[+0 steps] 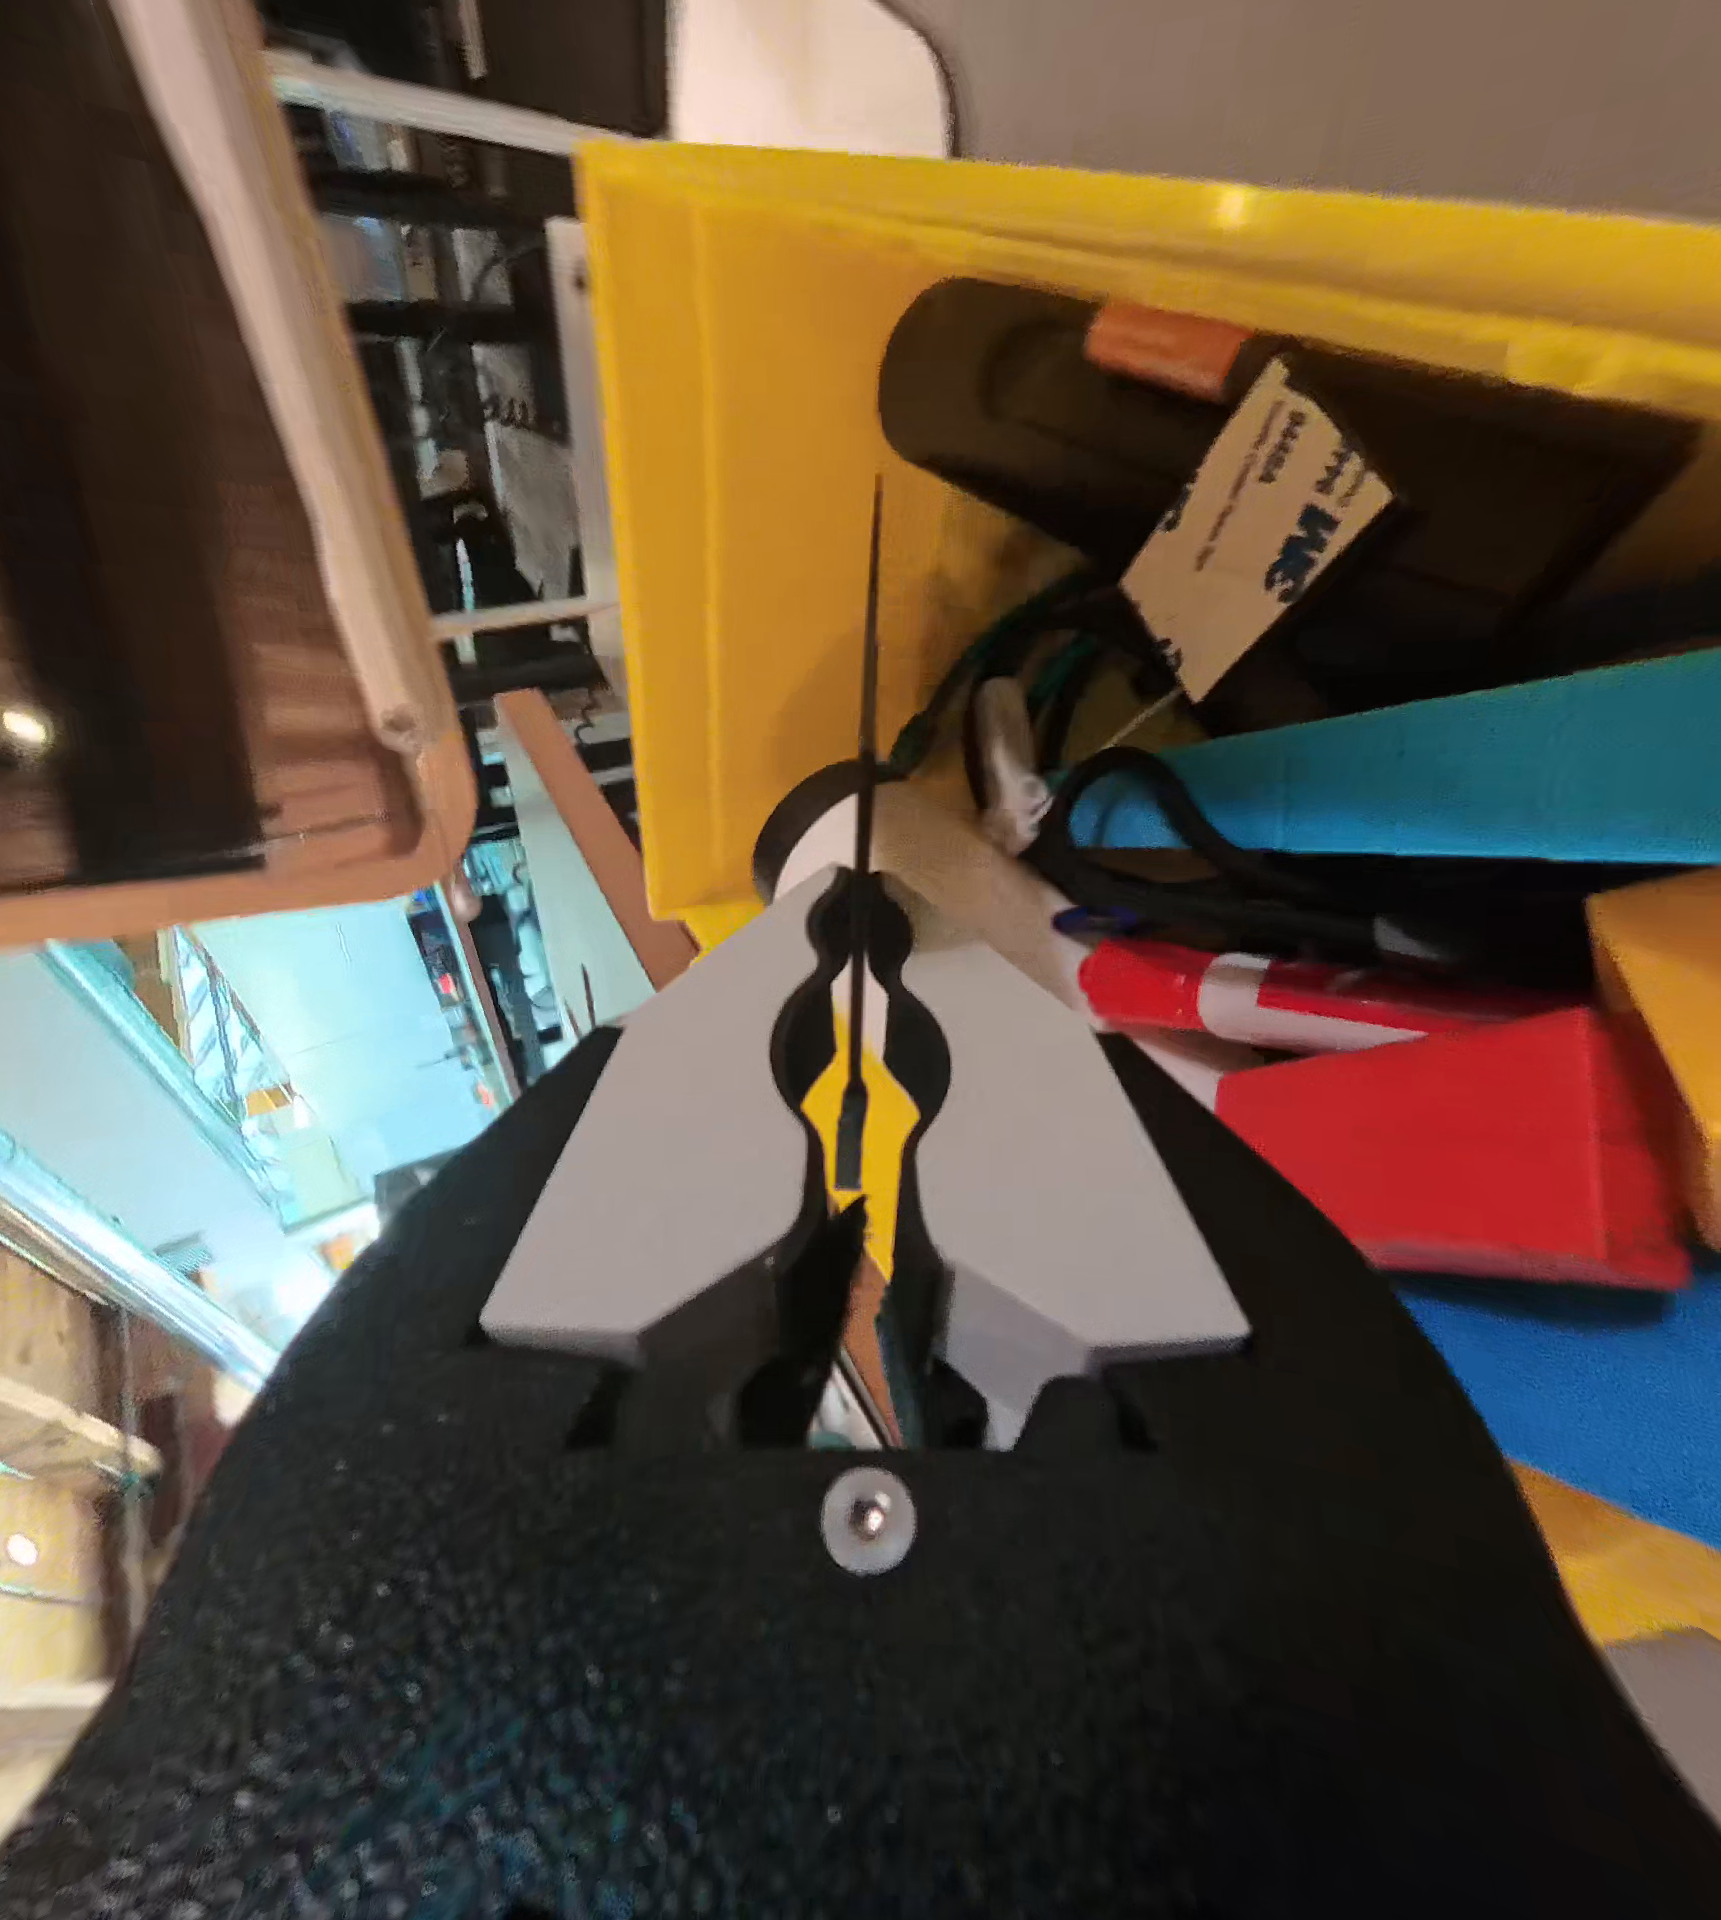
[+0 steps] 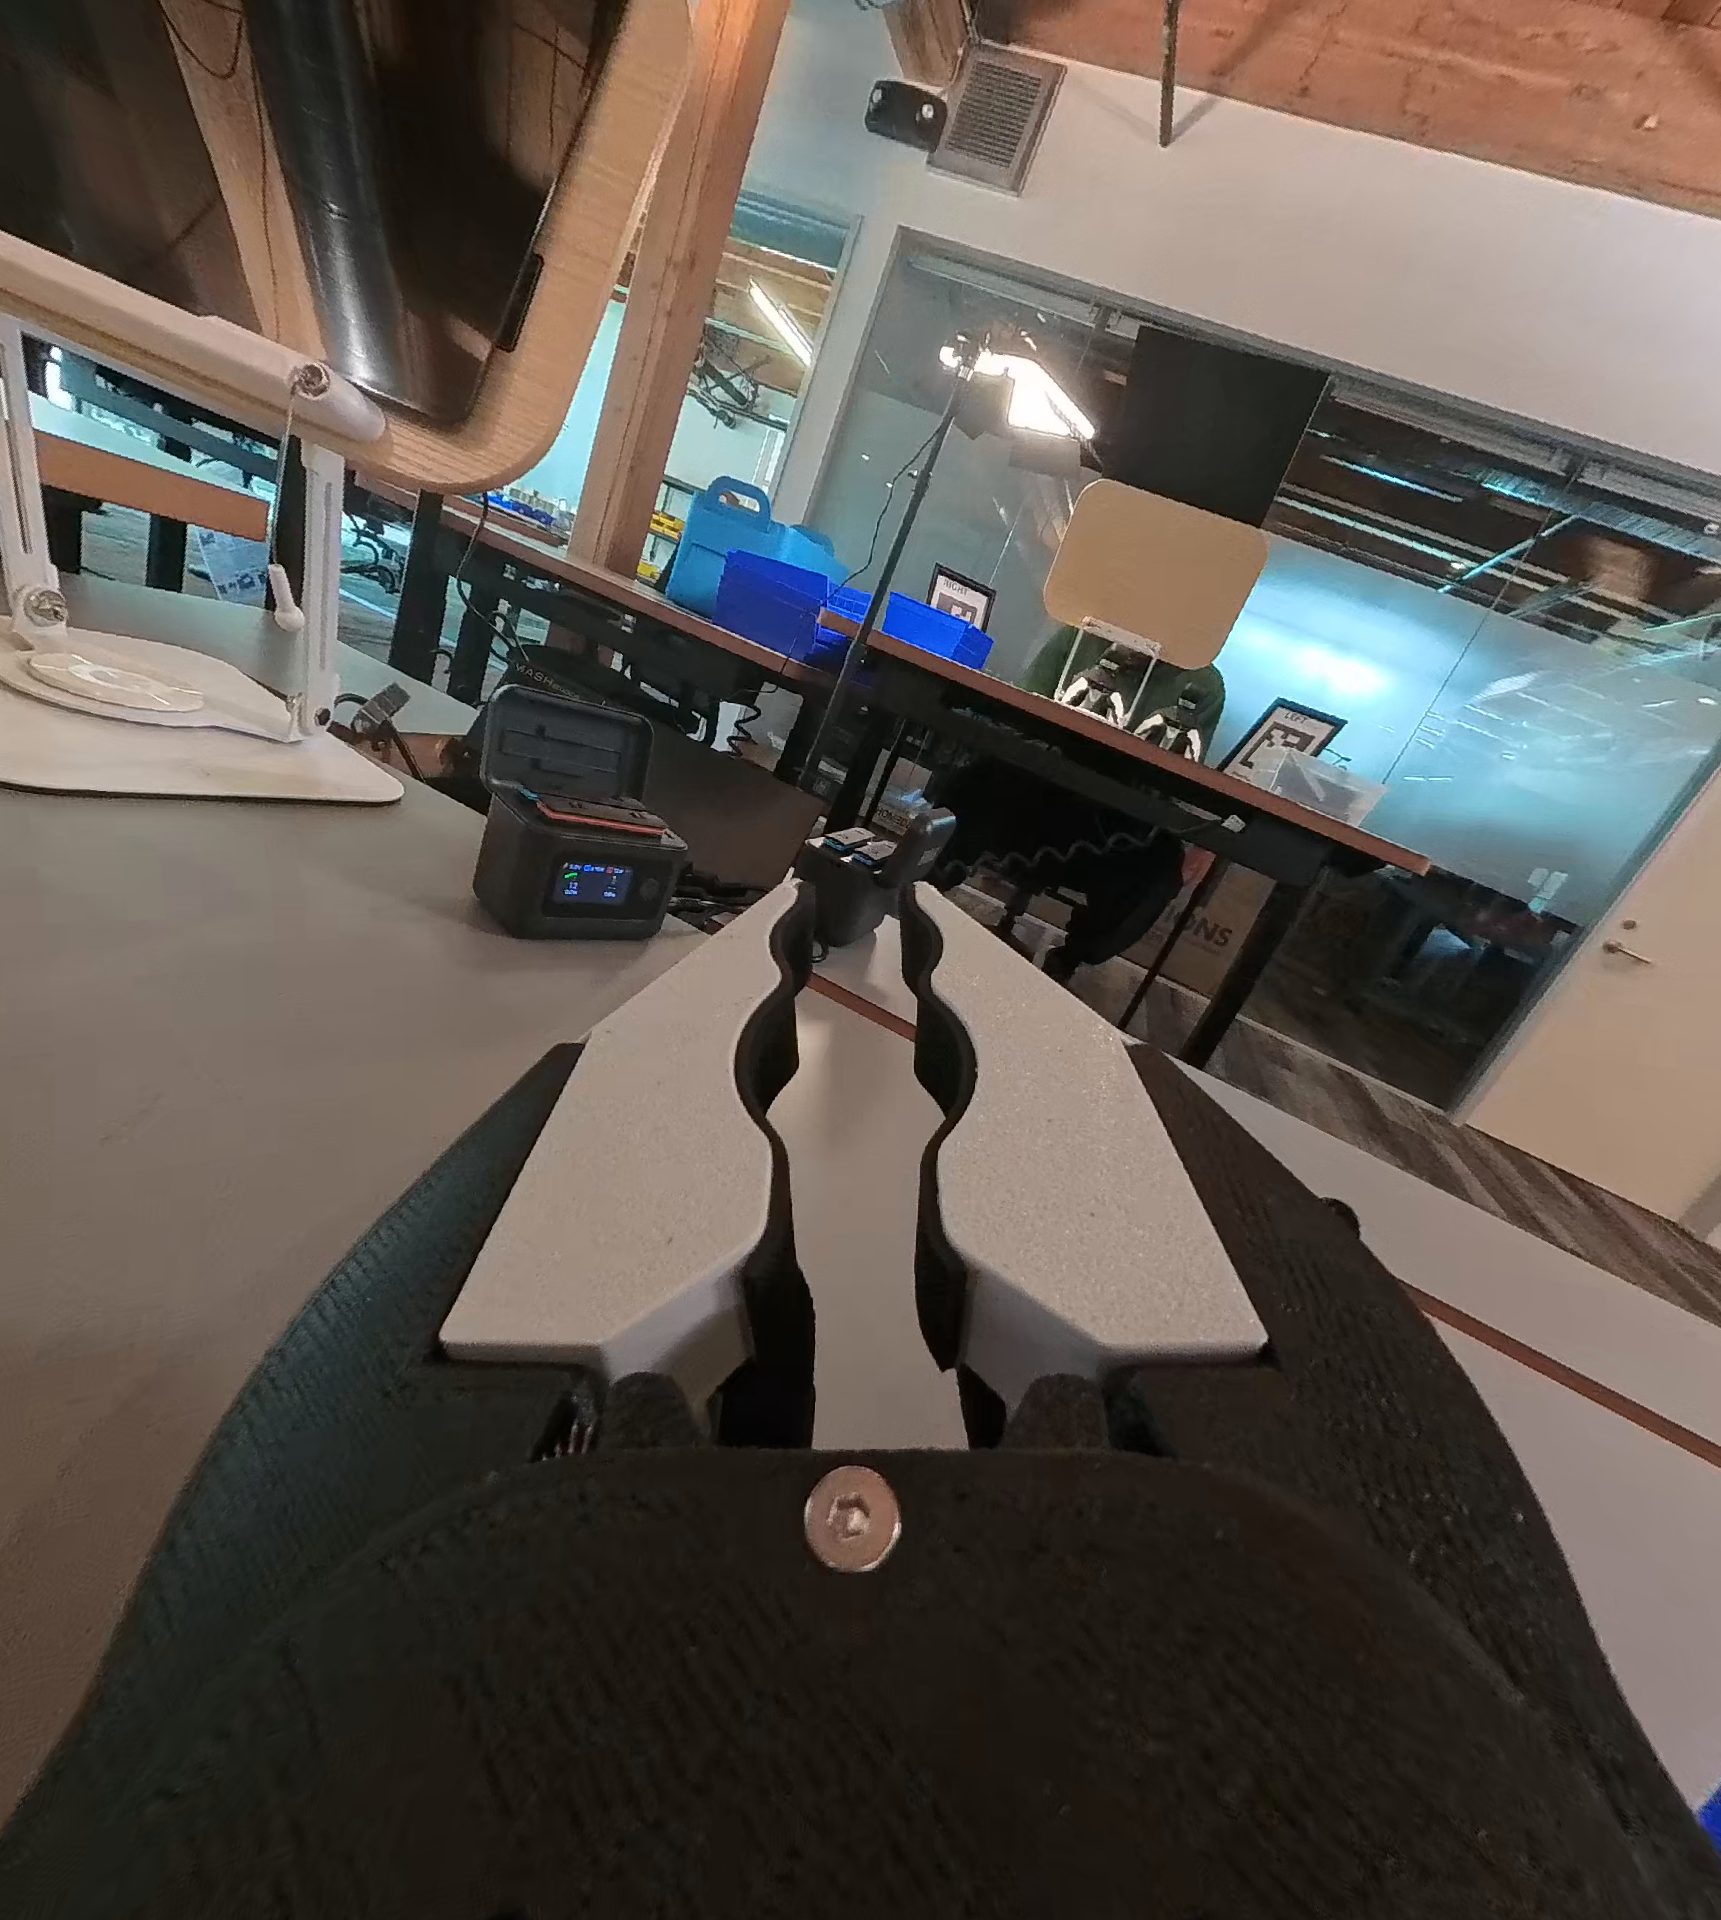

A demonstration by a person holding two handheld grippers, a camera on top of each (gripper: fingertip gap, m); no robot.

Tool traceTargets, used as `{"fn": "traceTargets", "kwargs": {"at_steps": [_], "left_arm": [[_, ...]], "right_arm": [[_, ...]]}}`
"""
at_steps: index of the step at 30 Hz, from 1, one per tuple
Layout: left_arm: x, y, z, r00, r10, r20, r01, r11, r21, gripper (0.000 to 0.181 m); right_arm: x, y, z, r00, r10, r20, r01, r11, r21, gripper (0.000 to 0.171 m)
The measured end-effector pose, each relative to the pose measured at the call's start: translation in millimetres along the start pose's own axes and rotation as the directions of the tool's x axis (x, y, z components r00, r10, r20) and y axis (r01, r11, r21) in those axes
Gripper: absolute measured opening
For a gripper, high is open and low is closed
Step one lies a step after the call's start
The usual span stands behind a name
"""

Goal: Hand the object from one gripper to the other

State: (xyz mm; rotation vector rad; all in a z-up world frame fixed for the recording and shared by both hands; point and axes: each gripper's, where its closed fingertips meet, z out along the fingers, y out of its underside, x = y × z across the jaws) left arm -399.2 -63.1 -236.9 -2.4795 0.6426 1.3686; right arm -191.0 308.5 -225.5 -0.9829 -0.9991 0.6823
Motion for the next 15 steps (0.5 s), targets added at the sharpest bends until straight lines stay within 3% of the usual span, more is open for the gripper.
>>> {"fn": "traceTargets", "kwargs": {"at_steps": [1,4,7,9,11,14,15], "left_arm": [[-7,3,-9,0.998,-0.062,0.027,0.062,0.998,0.002,0.000],[-37,10,-47,0.940,-0.295,0.174,0.285,0.955,0.079,0.000],[-67,-11,-95,0.777,-0.597,0.201,0.511,0.784,0.351,0.000],[-79,-47,-125,0.651,-0.758,0.034,0.615,0.554,0.561,0.000],[-81,-98,-147,0.564,-0.785,-0.256,0.680,0.266,0.683,0.000],[-59,-189,-154,0.426,-0.577,-0.697,0.798,-0.124,0.590,0.000],[-47,-218,-147,0.385,-0.500,-0.776,0.834,-0.172,0.524,0.000]], "right_arm": [[0,0,0,1.000,0.001,-0.002,-0.001,1.000,0.001,0.014],[1,0,1,1.000,0.006,-0.004,-0.006,1.000,0.002,0.014],[0,-1,2,1.000,0.010,-0.002,-0.010,1.000,0.003,0.014],[-1,-1,1,1.000,0.006,0.003,-0.006,1.000,0.007,0.014],[-1,-2,1,1.000,-0.001,0.003,0.001,1.000,0.009,0.014],[0,-3,1,1.000,-0.009,-0.006,0.009,1.000,0.010,0.015],[1,-2,0,1.000,-0.013,-0.011,0.013,1.000,0.009,0.014]]}}
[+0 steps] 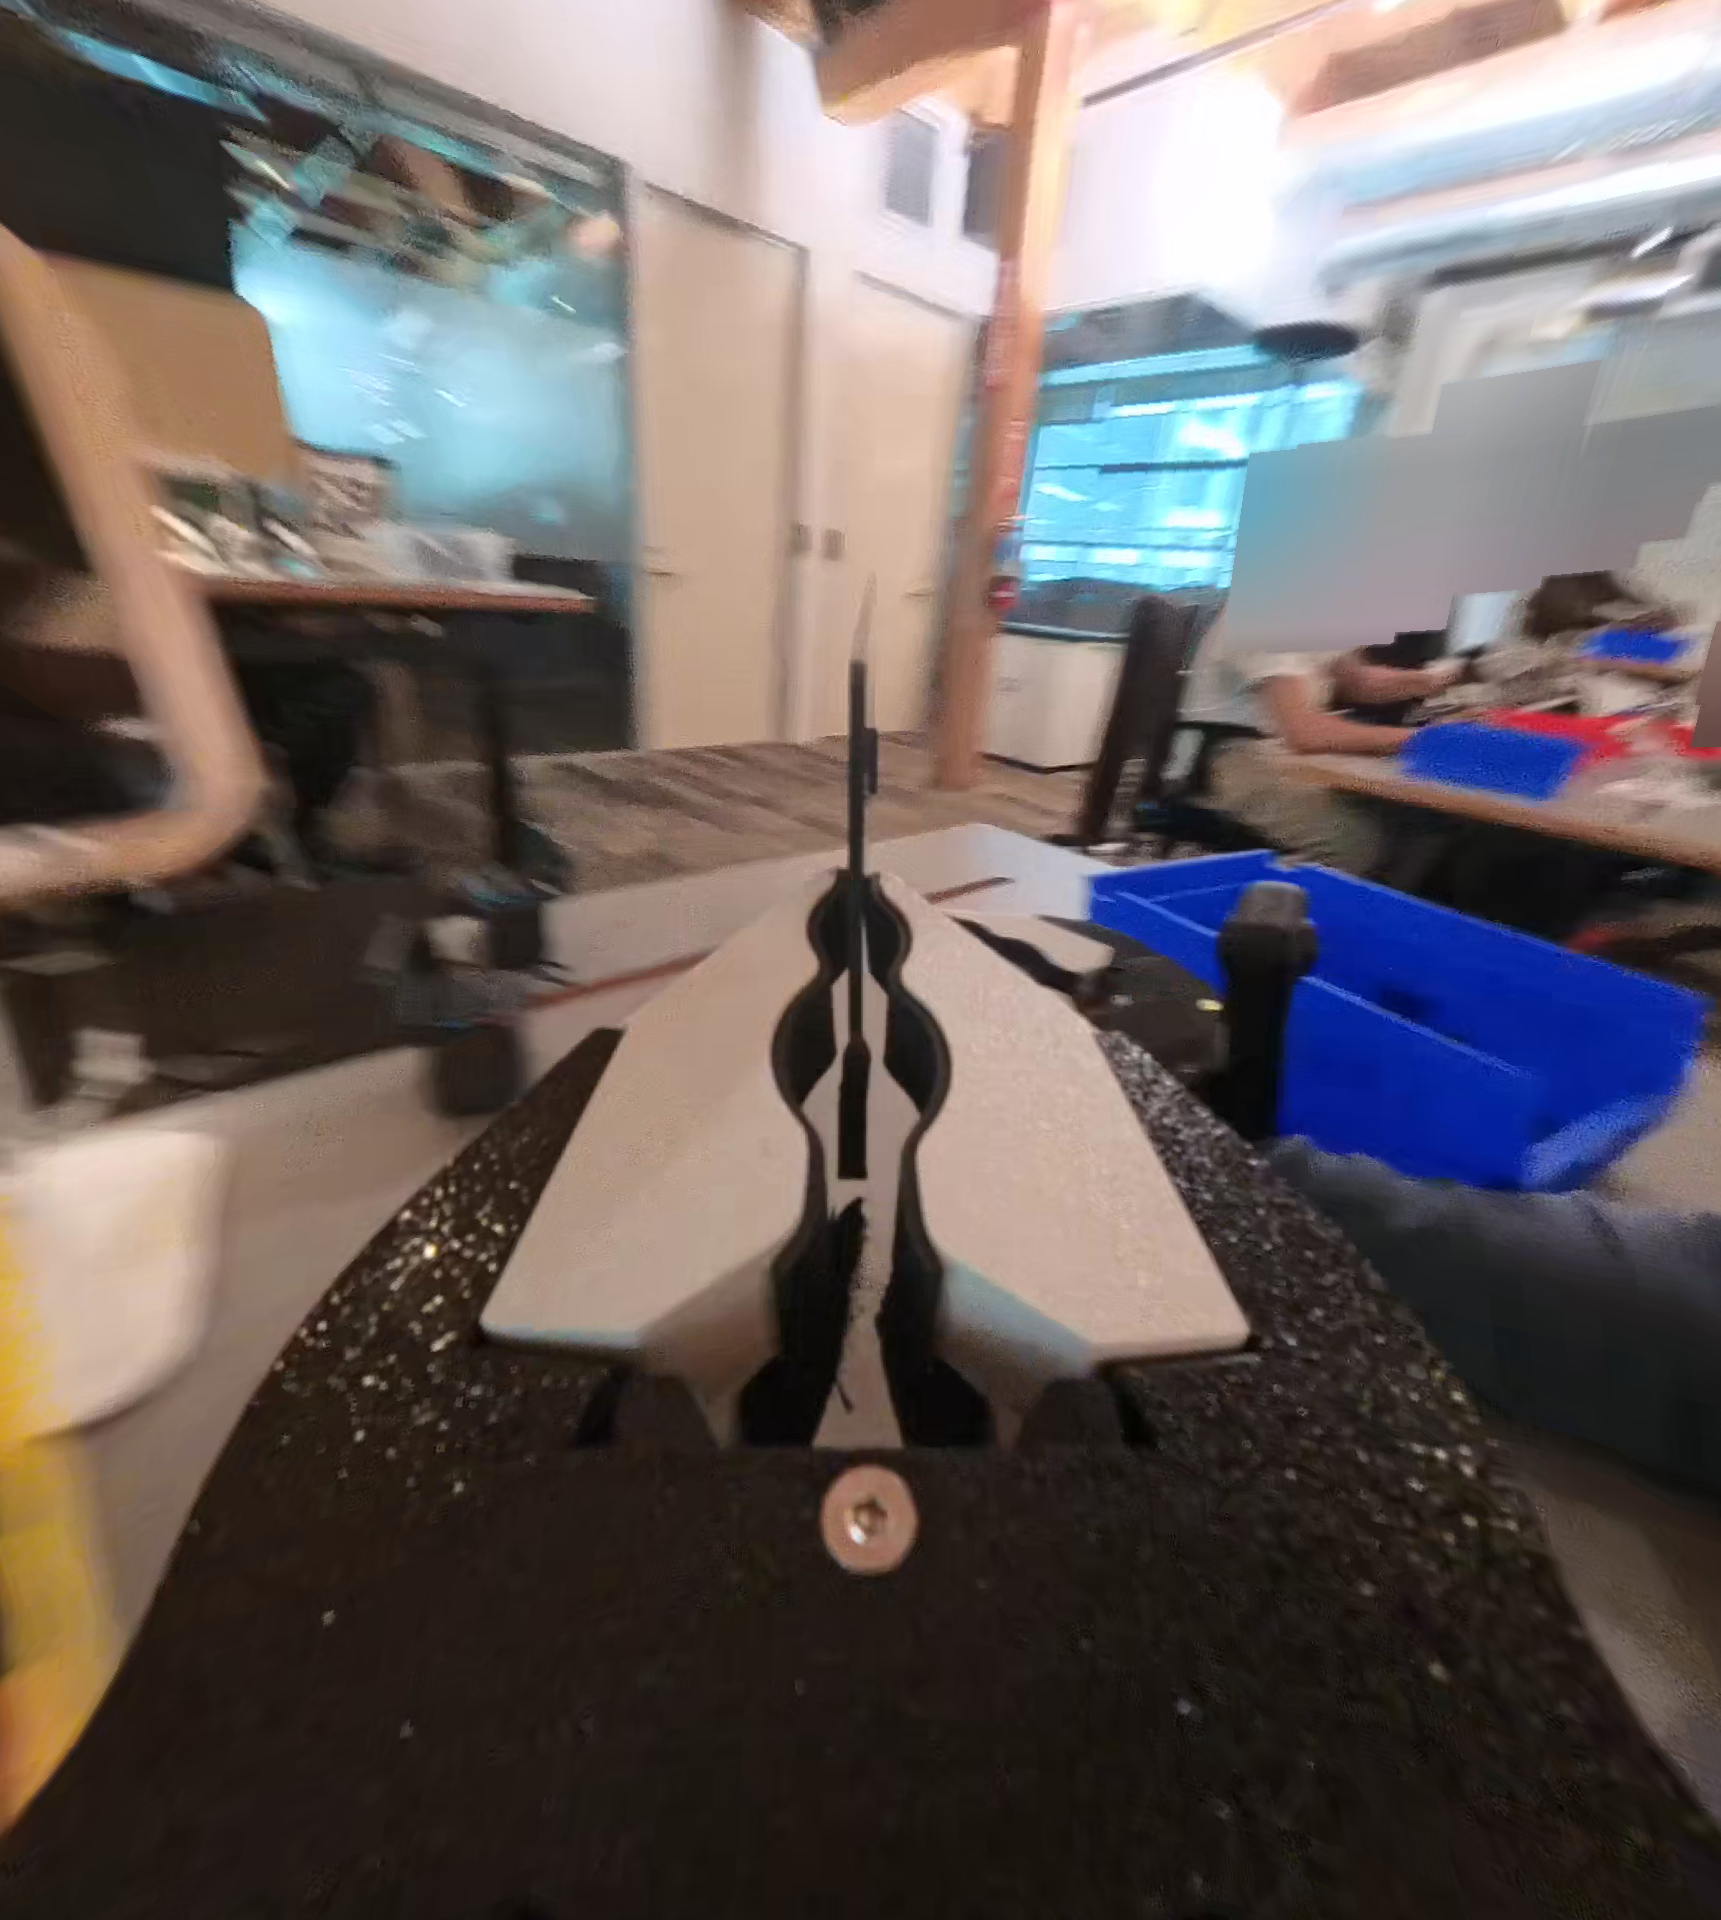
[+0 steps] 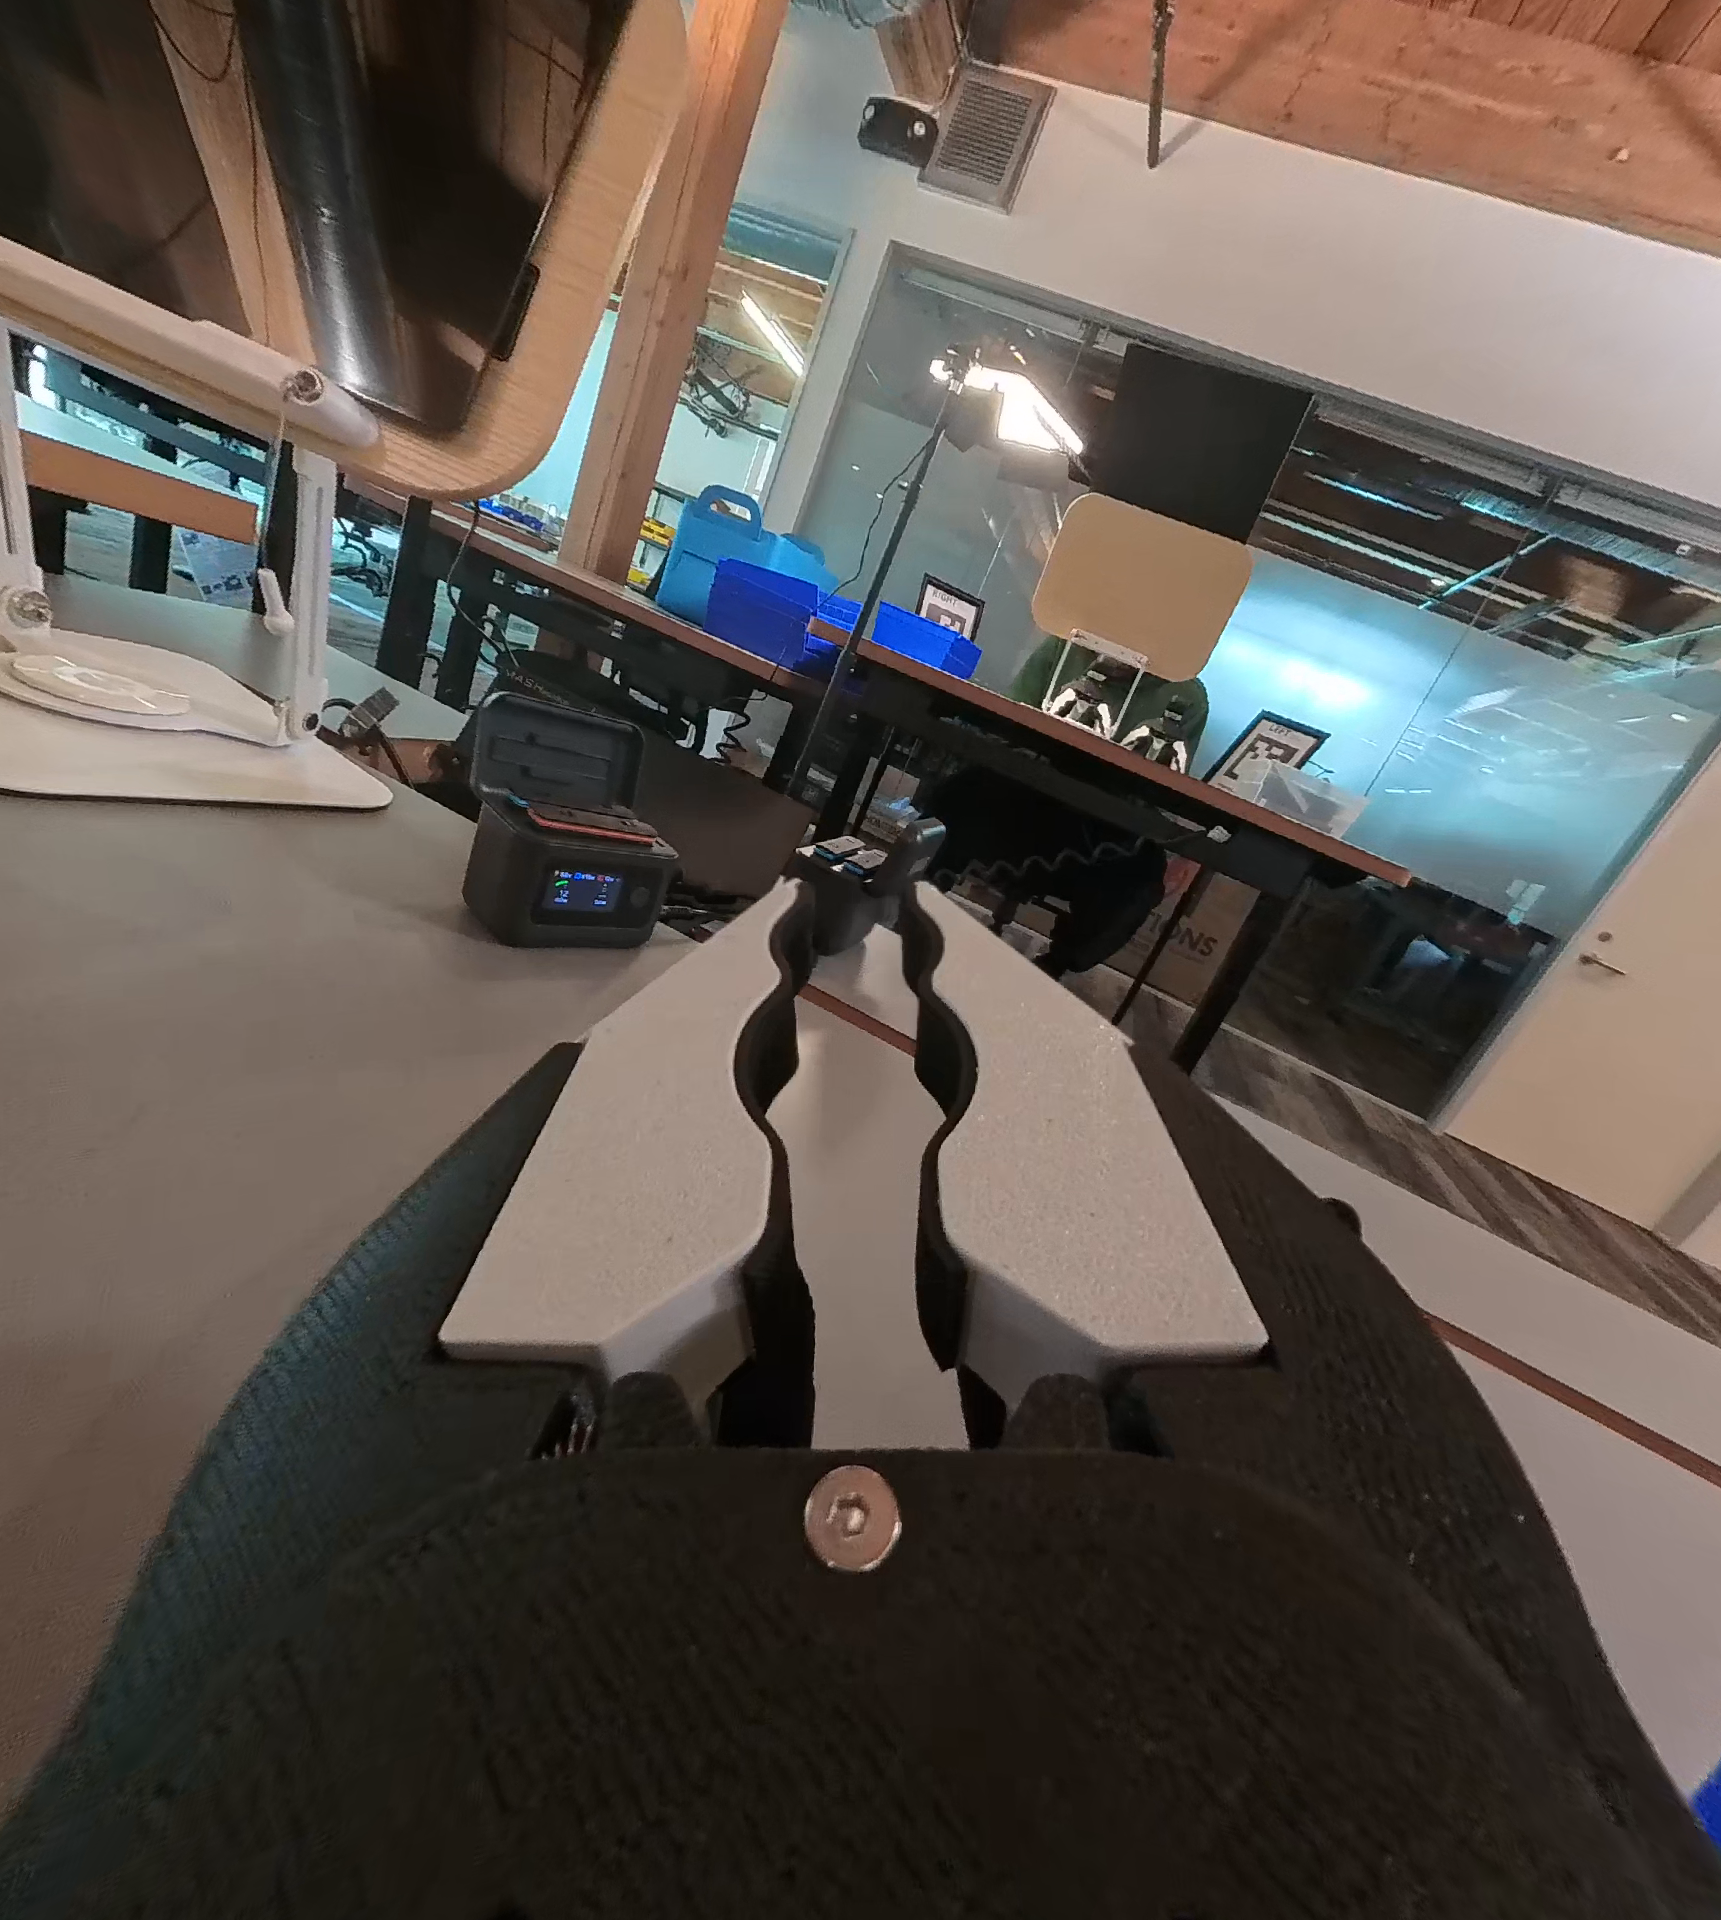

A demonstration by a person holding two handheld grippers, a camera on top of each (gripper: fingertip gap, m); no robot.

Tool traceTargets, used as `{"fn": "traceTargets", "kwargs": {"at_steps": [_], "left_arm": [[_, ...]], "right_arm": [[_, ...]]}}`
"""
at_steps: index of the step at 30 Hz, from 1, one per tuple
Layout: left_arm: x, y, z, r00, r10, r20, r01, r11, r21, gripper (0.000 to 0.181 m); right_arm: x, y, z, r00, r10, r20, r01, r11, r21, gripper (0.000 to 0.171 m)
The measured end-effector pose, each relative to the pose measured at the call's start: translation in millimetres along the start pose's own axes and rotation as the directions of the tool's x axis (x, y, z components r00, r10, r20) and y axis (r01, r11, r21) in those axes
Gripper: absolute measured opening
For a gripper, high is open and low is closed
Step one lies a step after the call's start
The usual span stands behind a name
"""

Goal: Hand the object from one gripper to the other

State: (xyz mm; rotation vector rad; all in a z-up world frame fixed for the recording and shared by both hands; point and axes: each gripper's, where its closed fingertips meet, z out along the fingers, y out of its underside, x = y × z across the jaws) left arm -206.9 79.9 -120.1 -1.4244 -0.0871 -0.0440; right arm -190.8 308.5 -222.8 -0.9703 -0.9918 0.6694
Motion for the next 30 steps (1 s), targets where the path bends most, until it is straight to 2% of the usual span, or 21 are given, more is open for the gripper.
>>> {"fn": "traceTargets", "kwargs": {"at_steps": [2,5,7,10,13,15,17,20,22,24,27,28,30], "left_arm": [[10,33,37,0.998,-0.064,-0.026,0.065,0.998,0.007,0.000],[0,60,77,0.995,-0.098,0.009,0.097,0.992,0.082,0.000],[-6,71,98,0.998,-0.068,0.007,0.067,0.990,0.121,0.000],[-9,89,127,0.999,-0.037,-0.039,0.041,0.995,0.096,0.000],[-16,86,143,0.999,-0.001,-0.050,0.007,0.992,0.122,0.000],[-6,73,149,0.987,-0.013,-0.161,0.041,0.985,0.169,0.000],[16,63,150,0.931,-0.002,-0.364,0.068,0.983,0.169,0.000],[26,64,146,0.845,0.023,-0.535,0.034,0.995,0.097,0.000],[26,68,142,0.802,0.041,-0.596,-0.017,0.999,0.046,0.000],[28,73,136,0.767,0.064,-0.639,-0.070,0.997,0.017,0.000],[26,68,132,0.750,0.068,-0.658,-0.054,0.998,0.041,0.000],[24,67,132,0.752,0.049,-0.657,-0.027,0.999,0.044,0.000],[11,66,140,0.805,0.004,-0.593,0.043,0.997,0.064,0.016]], "right_arm": [[4,0,-2,1.000,0.001,-0.014,-0.001,1.000,0.001,0.015],[13,1,-3,0.999,0.028,-0.044,-0.028,1.000,0.000,0.015],[19,3,-4,0.997,0.040,-0.061,-0.040,0.999,-0.001,0.015],[19,3,-3,0.998,0.015,-0.065,-0.015,1.000,-0.004,0.016],[17,-3,-2,0.998,0.024,-0.052,-0.022,0.999,0.030,0.025],[7,-17,-5,0.996,0.077,0.034,-0.080,0.990,0.117,0.032],[-10,-34,-11,0.968,0.157,0.195,-0.197,0.958,0.210,0.048],[-22,-42,-15,0.867,0.304,0.394,-0.400,0.896,0.191,0.052],[-27,-45,-17,0.799,0.356,0.485,-0.479,0.864,0.156,0.048],[-37,-50,-23,0.724,0.365,0.586,-0.520,0.846,0.116,0.024],[-49,-54,-28,0.617,0.397,0.679,-0.571,0.820,0.039,0.012],[-50,-56,-28,0.609,0.402,0.684,-0.574,0.818,0.031,0.010],[-51,-60,-29,0.665,0.341,0.664,-0.509,0.858,0.070,0.003]]}}
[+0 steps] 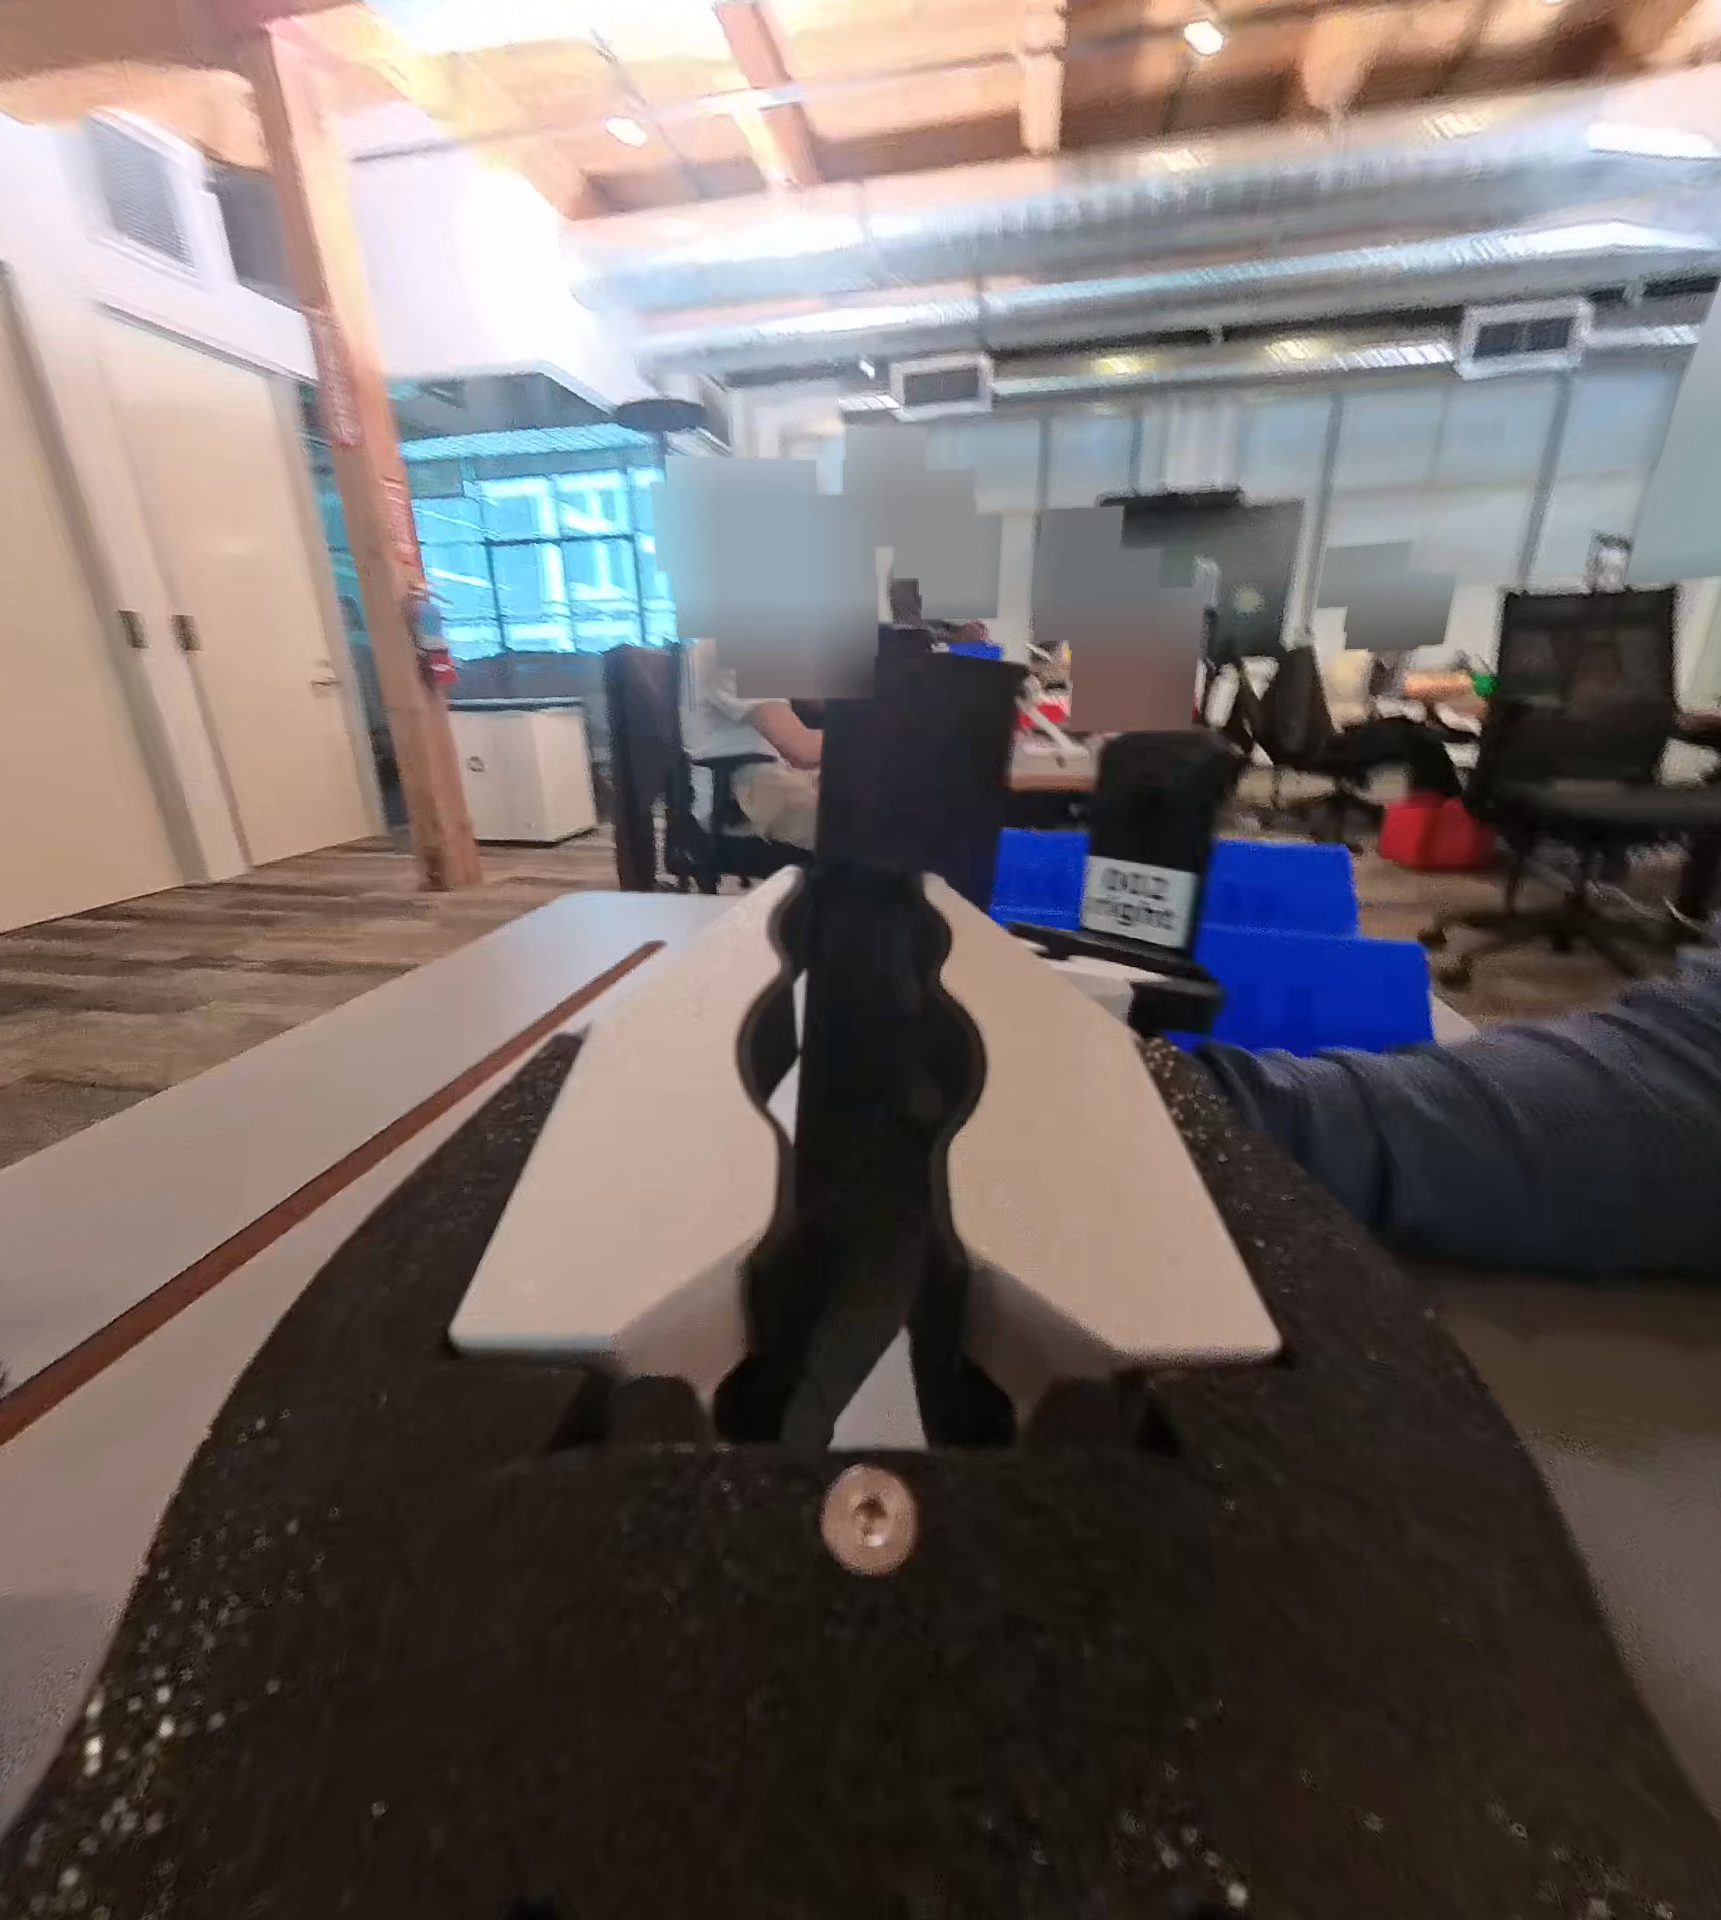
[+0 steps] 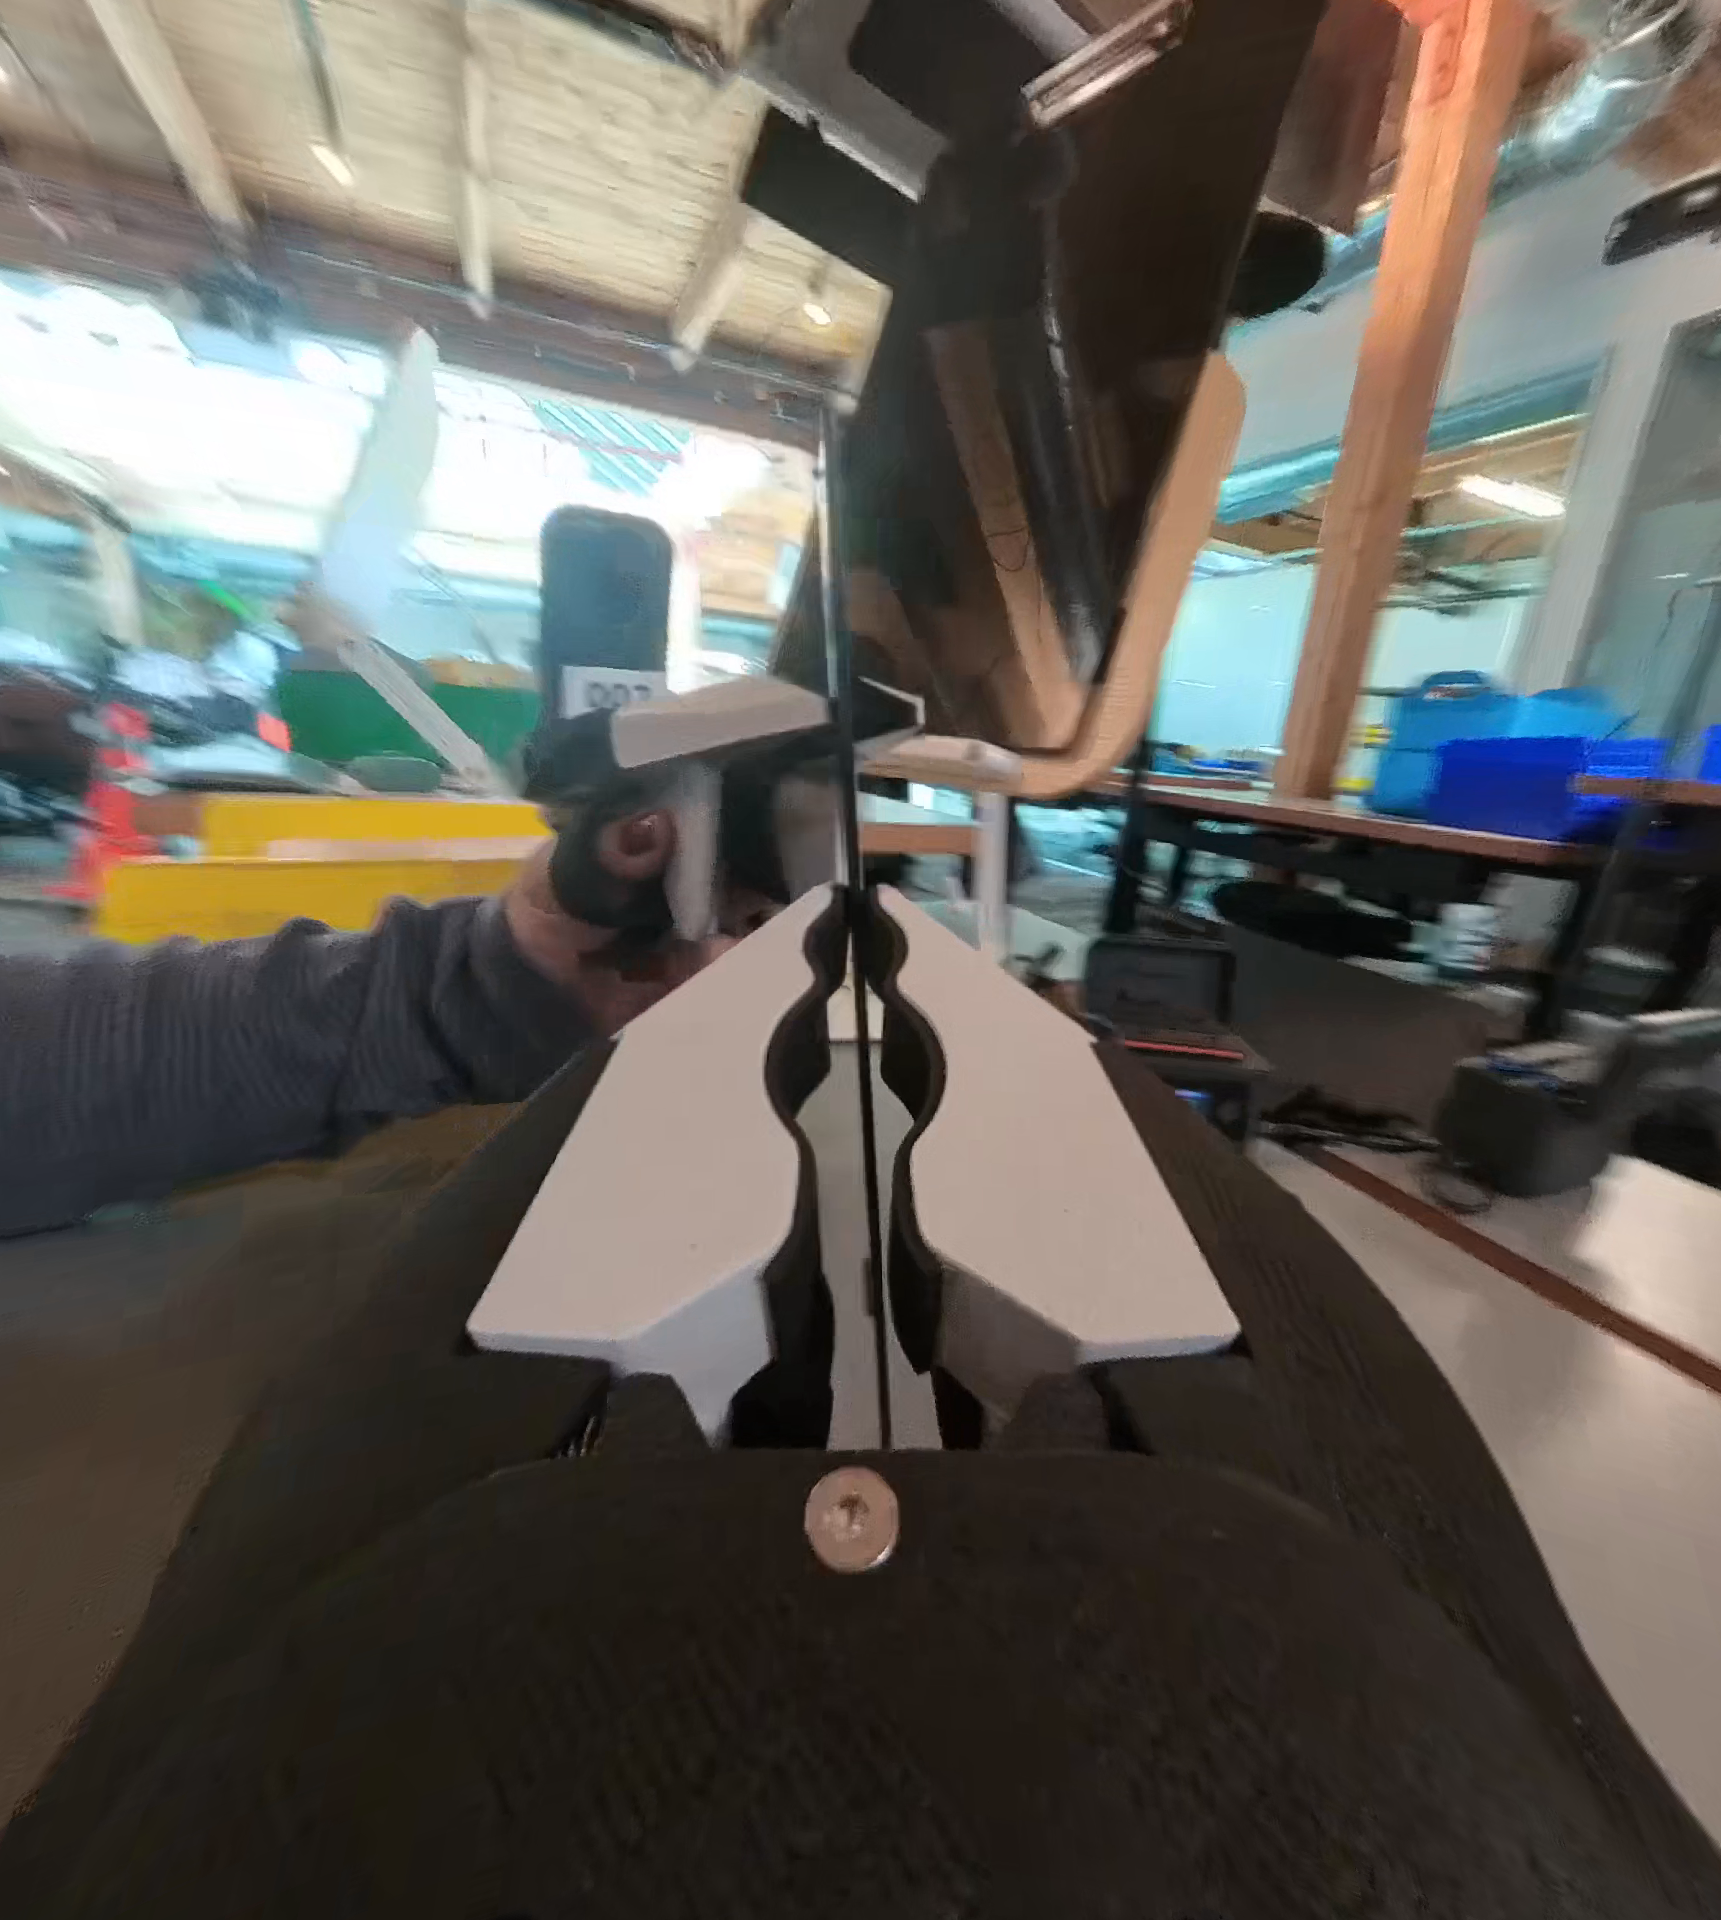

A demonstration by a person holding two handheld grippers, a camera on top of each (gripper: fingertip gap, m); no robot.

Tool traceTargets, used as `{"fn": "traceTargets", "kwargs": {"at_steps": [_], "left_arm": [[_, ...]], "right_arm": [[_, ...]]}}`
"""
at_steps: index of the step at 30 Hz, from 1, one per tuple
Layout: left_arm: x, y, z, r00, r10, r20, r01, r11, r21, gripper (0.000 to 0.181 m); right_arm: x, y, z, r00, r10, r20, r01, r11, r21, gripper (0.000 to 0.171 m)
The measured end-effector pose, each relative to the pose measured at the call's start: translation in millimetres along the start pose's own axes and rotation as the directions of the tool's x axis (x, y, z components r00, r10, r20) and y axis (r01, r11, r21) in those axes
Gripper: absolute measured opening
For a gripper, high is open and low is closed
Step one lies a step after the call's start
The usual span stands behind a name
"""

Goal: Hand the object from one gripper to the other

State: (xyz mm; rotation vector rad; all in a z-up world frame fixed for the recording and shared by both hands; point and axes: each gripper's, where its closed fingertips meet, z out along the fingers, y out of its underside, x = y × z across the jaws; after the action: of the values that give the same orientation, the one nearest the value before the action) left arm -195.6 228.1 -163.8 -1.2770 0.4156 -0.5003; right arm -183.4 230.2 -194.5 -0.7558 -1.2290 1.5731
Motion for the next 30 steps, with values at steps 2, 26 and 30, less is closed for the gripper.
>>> {"fn": "traceTargets", "kwargs": {"at_steps": [2,26,30], "left_arm": [[-10,2,-3,0.998,-0.034,0.049,0.031,0.997,0.067,0.032],[-35,36,-7,0.873,-0.485,0.054,0.453,0.847,0.279,0.024],[-43,43,-6,0.832,-0.551,0.057,0.518,0.811,0.271,0.017]], "right_arm": [[6,-5,1,0.985,-0.132,-0.110,0.131,0.991,-0.011,0.001],[57,33,-12,0.076,-0.994,-0.075,0.697,0.107,-0.709,0.000],[59,38,-13,0.080,-0.995,-0.051,0.687,0.093,-0.721,0.000]]}}
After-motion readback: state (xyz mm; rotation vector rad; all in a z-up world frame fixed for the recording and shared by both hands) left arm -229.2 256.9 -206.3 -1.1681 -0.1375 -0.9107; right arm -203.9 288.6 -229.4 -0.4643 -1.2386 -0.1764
